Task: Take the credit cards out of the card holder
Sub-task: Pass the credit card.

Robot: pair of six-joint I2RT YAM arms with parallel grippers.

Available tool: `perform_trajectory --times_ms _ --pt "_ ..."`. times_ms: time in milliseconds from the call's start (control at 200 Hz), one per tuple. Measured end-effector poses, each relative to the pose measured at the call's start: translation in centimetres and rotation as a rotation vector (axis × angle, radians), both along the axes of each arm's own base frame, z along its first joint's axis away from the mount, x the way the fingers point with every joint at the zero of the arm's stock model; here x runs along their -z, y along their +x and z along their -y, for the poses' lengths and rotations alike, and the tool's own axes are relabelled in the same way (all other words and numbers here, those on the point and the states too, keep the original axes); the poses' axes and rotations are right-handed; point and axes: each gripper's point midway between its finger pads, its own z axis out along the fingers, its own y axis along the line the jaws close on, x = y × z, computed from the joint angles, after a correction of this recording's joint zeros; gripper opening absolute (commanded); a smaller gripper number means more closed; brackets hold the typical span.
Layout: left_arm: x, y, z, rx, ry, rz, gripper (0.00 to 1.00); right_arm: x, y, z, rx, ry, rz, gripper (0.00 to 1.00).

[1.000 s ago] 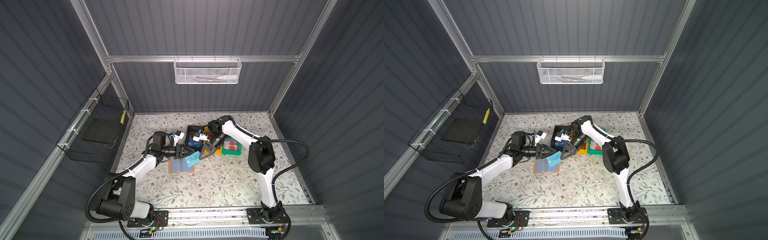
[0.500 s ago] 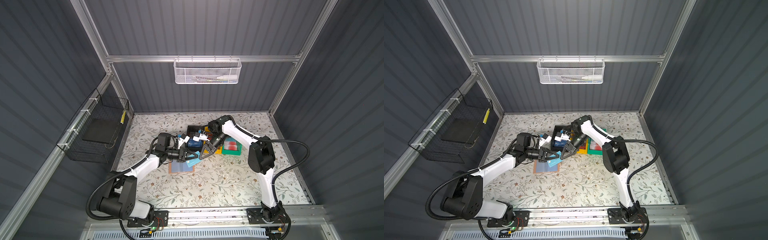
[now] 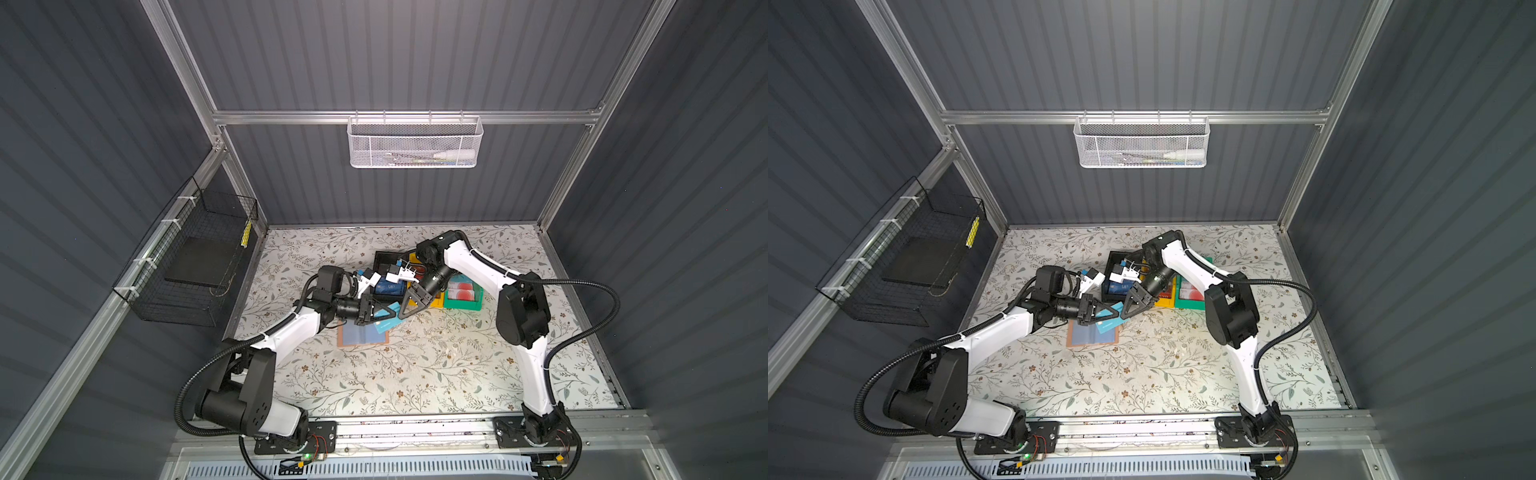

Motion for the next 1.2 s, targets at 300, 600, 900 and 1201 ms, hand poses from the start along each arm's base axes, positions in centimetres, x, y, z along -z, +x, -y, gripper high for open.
perform_trajectory --times_ms 300,600,900,1201 --pt "-0.4 2.6 0.4 -0.107 -0.020 0.028 0.00 -1.4 1.8 2.1 0.119 -0.076 0.148 0.41" --pt "-2.0 8.6 -0.2 -0.433 -0.141 0.081 0.00 -2.1 5.7 2.5 0.551 -0.030 0.123 0.41" --pt "-1.3 11.1 -0.8 -0.611 -0.284 0.007 0.00 0.4 9.1 -2.1 0.676 0.064 -0.036 0.38" --pt "-2.5 11.6 -1.4 -0.666 -0.331 0.040 0.01 -1.9 10.5 -3.8 0.659 0.167 -0.060 0.19"
